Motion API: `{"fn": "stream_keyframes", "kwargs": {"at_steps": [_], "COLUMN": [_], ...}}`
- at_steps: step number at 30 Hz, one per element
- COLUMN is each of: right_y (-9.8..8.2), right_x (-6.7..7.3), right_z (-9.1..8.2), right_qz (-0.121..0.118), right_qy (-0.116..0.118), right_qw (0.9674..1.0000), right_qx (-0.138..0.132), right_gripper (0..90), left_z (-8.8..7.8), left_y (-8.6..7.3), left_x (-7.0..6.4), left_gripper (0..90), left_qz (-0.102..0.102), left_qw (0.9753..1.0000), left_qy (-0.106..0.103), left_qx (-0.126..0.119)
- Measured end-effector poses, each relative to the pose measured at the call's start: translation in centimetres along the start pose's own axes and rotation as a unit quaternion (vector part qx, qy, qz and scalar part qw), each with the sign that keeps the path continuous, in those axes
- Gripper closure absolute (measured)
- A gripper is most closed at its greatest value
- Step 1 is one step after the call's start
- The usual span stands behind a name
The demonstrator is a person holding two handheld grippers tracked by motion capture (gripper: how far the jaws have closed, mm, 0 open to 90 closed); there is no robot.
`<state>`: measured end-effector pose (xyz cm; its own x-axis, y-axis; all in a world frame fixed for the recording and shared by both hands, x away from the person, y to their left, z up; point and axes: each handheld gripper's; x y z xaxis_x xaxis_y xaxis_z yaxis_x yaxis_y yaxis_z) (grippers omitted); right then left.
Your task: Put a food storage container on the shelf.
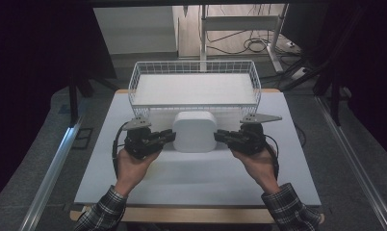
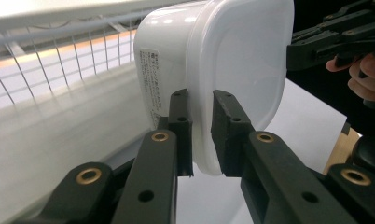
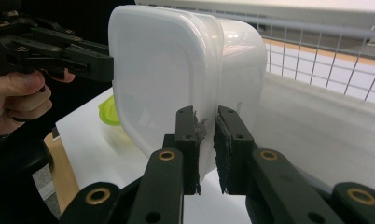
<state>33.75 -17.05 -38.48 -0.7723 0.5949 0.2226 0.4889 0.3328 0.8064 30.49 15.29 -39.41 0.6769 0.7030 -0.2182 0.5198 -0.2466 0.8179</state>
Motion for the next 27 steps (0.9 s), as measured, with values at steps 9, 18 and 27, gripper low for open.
{"fn": "stream_keyframes", "kwargs": {"at_steps": [9, 18, 27], "right_y": [1.3, 3.1, 4.4], "right_x": [-0.2, 0.0, 0.0], "right_z": [-0.3, -0.7, -0.8], "right_qz": [-0.001, -0.007, -0.010], "right_qy": [0.003, 0.001, 0.000], "right_qw": [1.0000, 0.9998, 0.9997], "right_qx": [-0.009, -0.018, -0.022], "right_gripper": [79.7, 79.6, 79.6], "left_z": [-0.7, -1.6, -2.2], "left_y": [1.3, 2.7, 3.8], "left_x": [0.1, 0.3, 0.7], "left_gripper": [79.3, 79.3, 79.5], "left_qz": [0.003, 0.006, 0.003], "left_qw": [0.9999, 0.9997, 0.9994], "left_qy": [-0.001, 0.002, 0.003], "left_qx": [-0.012, -0.025, -0.034]}}
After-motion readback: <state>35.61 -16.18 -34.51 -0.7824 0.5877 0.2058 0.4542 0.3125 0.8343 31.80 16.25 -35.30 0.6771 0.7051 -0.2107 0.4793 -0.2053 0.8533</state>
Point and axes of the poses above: each handheld gripper's, and its own axes: z roughly forward along the jaws, y roughly out of its top, x roughly to its left, and after that the axes turned 7 degrees about x, right-handed
